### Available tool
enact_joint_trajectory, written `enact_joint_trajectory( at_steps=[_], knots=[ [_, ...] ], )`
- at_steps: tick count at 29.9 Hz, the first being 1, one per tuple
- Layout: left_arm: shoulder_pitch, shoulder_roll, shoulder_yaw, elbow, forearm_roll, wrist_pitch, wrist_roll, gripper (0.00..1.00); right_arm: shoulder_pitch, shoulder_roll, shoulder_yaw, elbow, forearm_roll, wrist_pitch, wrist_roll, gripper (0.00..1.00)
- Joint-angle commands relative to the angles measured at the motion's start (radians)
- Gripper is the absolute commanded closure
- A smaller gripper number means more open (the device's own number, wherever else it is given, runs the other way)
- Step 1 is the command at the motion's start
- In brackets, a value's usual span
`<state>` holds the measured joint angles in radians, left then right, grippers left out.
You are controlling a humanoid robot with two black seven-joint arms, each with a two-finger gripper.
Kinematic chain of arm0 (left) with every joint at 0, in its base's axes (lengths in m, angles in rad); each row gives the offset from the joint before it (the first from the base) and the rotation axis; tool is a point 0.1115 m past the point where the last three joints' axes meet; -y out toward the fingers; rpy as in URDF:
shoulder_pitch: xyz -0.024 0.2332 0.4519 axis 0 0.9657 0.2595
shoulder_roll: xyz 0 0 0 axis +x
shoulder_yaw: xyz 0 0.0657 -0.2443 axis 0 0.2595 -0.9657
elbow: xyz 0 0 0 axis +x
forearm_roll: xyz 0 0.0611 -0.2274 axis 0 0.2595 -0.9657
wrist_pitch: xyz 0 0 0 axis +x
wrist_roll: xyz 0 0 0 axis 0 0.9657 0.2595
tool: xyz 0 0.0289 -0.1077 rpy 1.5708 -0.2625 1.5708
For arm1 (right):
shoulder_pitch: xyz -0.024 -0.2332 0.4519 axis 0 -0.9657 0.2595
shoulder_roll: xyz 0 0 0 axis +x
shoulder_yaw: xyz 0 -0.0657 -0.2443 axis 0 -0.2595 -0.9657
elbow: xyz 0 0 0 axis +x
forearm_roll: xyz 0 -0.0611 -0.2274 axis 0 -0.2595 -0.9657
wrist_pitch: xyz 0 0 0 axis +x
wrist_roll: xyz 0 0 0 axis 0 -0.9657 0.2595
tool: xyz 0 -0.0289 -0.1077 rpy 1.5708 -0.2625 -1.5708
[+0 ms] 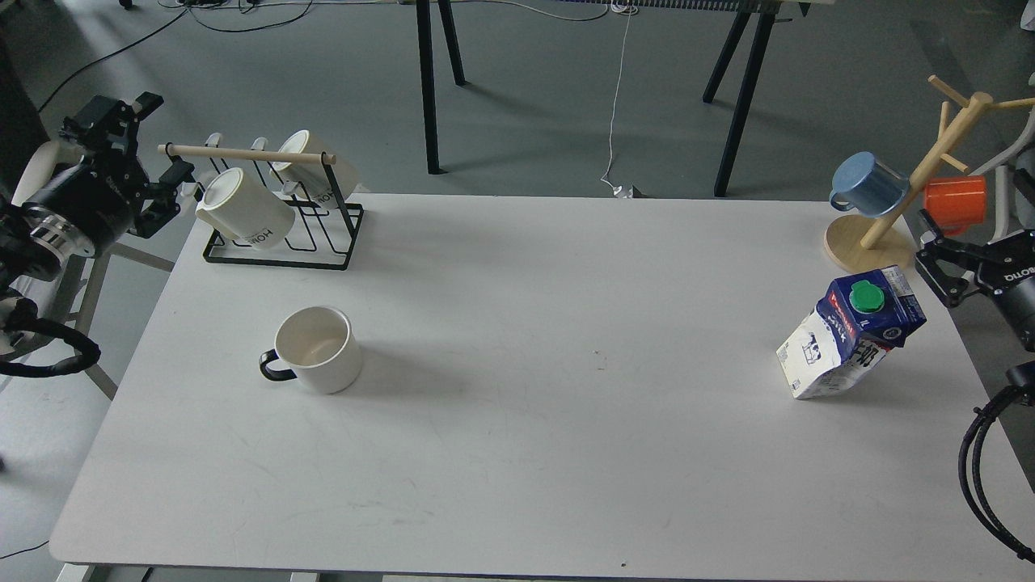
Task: Place cup and milk with both arms
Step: 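Reach the left gripper toward the white mug on the table, then grasp the white mug's rim with the left gripper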
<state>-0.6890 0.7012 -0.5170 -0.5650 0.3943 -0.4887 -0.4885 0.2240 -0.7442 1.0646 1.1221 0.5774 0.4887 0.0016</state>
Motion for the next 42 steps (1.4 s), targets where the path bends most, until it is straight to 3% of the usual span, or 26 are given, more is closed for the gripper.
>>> enact_joint_trajectory(
  at_steps=[1, 13, 19, 29, 33, 42],
  knots=[
    [0.003, -0.005, 0.002, -0.003, 0.0, 0.0, 0.0, 0.0, 0.0, -0.001, -0.011, -0.001, 0.001, 0.0, 0.0, 0.06],
    [0.003, 0.011, 0.005, 0.043, -0.011, 0.0, 0.0, 0.0, -0.002, -0.001, -0.018, -0.005, 0.001, 0.0, -0.002, 0.06],
    [-0.066, 0.049, 0.002, 0.031, 0.289, 0.0, 0.0, 0.0, -0.002, 0.0, -0.017, -0.007, 0.001, 0.0, -0.002, 0.05],
    [-0.064, 0.165, 0.011, -0.343, 1.11, 0.0, 0.0, 0.0, -0.014, 0.0, -0.018, -0.024, -0.001, 0.0, -0.002, 0.05],
    [-0.034, 0.161, 0.037, -0.349, 1.359, 0.122, 0.0, 0.0, -0.015, 0.0, -0.018, -0.024, -0.001, 0.0, -0.002, 0.05],
    [-0.02, 0.13, 0.13, -0.346, 1.428, 0.208, 0.0, 0.0, -0.029, 0.0, -0.018, -0.024, -0.001, 0.0, -0.002, 0.05]
  ],
)
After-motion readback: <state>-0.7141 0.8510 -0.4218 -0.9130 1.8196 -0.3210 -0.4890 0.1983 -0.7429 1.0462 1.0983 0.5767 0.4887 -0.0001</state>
